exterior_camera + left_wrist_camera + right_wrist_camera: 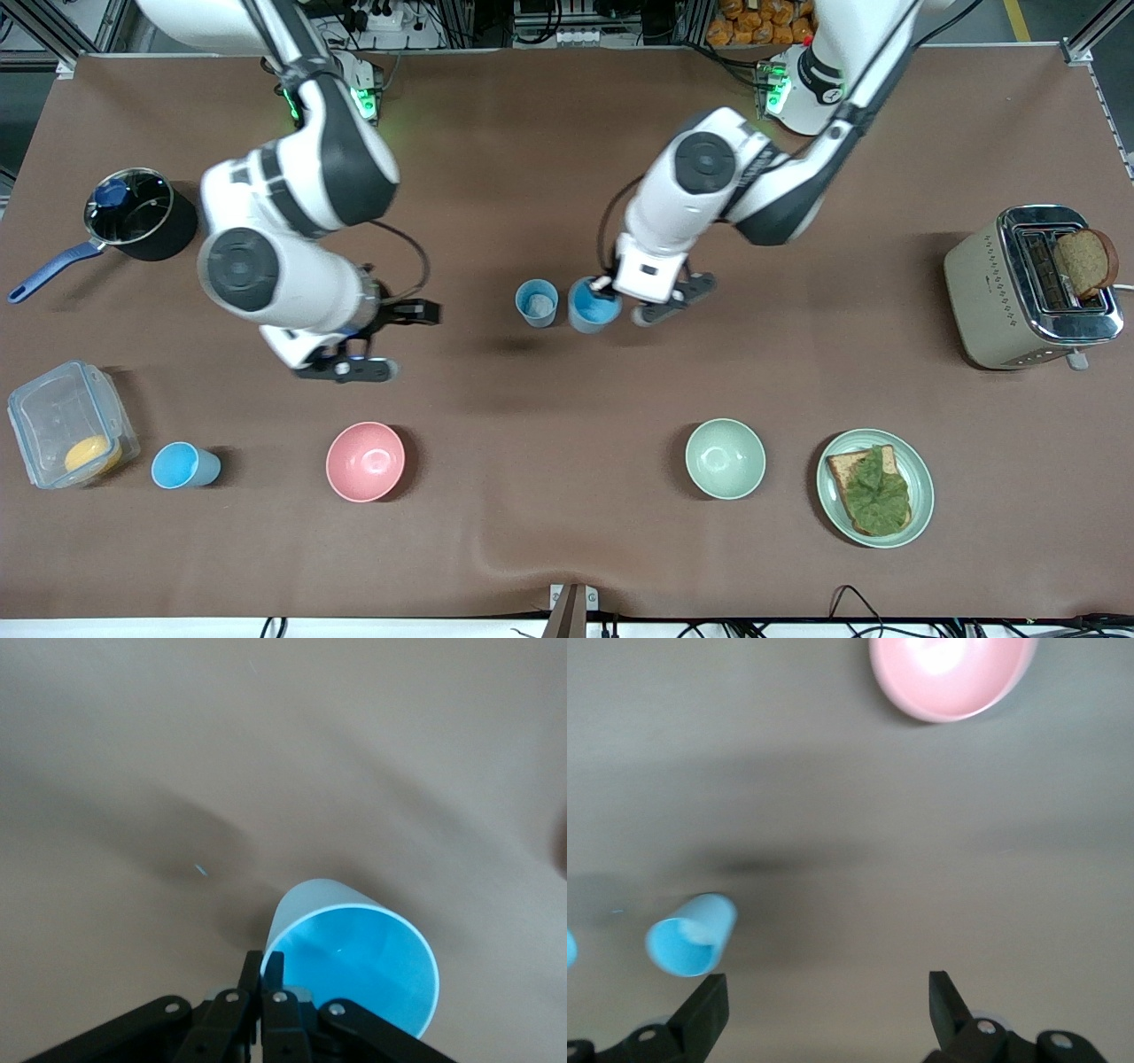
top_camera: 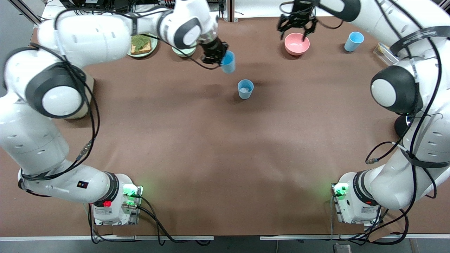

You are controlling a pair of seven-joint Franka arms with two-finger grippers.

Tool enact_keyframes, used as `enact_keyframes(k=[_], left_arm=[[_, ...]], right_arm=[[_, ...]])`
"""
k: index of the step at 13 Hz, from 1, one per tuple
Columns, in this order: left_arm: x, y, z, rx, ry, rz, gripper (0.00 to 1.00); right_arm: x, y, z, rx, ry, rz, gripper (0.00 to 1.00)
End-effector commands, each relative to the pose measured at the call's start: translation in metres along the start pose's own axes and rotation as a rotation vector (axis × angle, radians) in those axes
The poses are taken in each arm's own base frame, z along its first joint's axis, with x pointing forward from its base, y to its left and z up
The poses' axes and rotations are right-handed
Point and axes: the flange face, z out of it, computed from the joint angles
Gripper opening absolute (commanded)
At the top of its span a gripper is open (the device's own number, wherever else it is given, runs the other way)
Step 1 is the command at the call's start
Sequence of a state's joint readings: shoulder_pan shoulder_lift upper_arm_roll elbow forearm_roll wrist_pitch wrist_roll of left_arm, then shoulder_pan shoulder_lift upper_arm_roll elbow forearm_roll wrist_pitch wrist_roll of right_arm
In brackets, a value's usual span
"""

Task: Stack blue cups with both arms
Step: 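Lower the left gripper's cup onto the placed cup while the right gripper withdraws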

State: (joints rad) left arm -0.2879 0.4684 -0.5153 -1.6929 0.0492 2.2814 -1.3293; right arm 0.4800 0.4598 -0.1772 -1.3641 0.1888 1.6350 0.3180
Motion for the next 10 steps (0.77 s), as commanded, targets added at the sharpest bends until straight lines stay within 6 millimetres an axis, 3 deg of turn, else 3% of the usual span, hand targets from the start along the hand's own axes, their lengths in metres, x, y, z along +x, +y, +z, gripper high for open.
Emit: enact_keyframes(k=[1,3,5,7,10], left_arm=[[-0.033,0.029,0.025,0.01,0.009,-0.029,0.0],[-0.054,0.031,0.054,0.045,0.056,-0.046,0.0],[-0.061,0.029,0.071,0.068,0.077,-0.038,0.0],[-0.074,0.028,0.084,0.085,0.074,-0.036,0.0],[-0.081,0.025,0.104,0.11,0.086,-0.037,0.01]], right_arm=[[0.004,0.07,-0.029,-0.008,0.021,-0.049,1.0],[-0.002,0.124,-0.05,0.014,0.051,-0.038,1.0],[-0.009,0.162,-0.059,0.035,0.09,0.01,1.0],[-0.023,0.194,-0.063,0.051,0.107,0.049,1.0],[-0.043,0.23,-0.087,0.041,0.153,0.086,1.0]])
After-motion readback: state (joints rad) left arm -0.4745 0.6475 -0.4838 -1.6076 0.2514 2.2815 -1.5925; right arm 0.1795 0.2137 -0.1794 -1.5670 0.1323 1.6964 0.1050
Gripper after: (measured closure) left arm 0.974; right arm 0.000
